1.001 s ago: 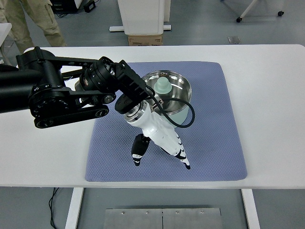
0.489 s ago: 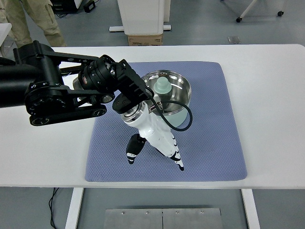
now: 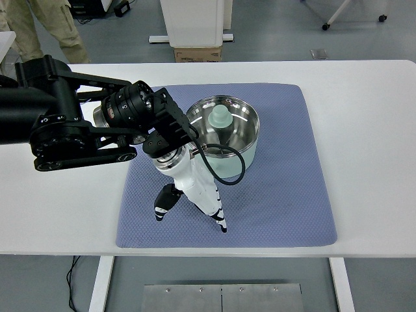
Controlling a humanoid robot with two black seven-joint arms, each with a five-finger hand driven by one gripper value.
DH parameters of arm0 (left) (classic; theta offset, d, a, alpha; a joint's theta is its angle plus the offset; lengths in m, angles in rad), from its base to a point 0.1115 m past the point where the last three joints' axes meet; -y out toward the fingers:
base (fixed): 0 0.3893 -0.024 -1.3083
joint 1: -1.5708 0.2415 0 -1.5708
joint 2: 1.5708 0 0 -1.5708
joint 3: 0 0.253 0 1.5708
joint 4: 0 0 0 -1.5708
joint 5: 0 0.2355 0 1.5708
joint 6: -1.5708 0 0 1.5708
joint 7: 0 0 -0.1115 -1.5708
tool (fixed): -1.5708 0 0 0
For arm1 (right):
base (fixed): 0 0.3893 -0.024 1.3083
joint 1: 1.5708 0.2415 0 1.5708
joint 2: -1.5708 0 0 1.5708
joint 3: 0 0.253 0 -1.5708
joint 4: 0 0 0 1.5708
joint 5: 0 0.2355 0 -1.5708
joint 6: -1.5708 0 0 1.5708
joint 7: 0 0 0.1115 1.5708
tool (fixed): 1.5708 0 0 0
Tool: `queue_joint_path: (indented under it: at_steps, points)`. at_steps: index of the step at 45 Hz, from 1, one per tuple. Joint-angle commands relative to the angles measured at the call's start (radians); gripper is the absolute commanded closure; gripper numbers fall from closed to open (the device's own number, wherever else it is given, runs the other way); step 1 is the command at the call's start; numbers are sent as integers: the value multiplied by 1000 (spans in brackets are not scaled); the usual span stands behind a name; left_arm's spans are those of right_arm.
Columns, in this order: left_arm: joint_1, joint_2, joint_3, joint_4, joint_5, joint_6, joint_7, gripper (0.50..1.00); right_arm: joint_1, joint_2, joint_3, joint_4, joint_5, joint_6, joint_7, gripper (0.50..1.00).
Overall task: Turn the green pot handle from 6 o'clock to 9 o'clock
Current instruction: 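Push the mint-green handle sideways with the left hand, turning the pot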
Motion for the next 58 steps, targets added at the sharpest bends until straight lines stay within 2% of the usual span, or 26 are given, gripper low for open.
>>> queue_joint_path:
  at_steps: [1, 32, 58]
  points:
    - [-8, 0, 12, 0, 14, 8, 1, 500, 0, 0, 0, 0, 0, 0, 0, 500]
    - [-37, 10, 26, -3, 107, 17, -1, 500, 0, 0, 0, 0, 0, 0, 0, 500]
    - [-92, 8, 28, -26, 139, 0, -32, 500, 0, 0, 0, 0, 0, 0, 0, 500]
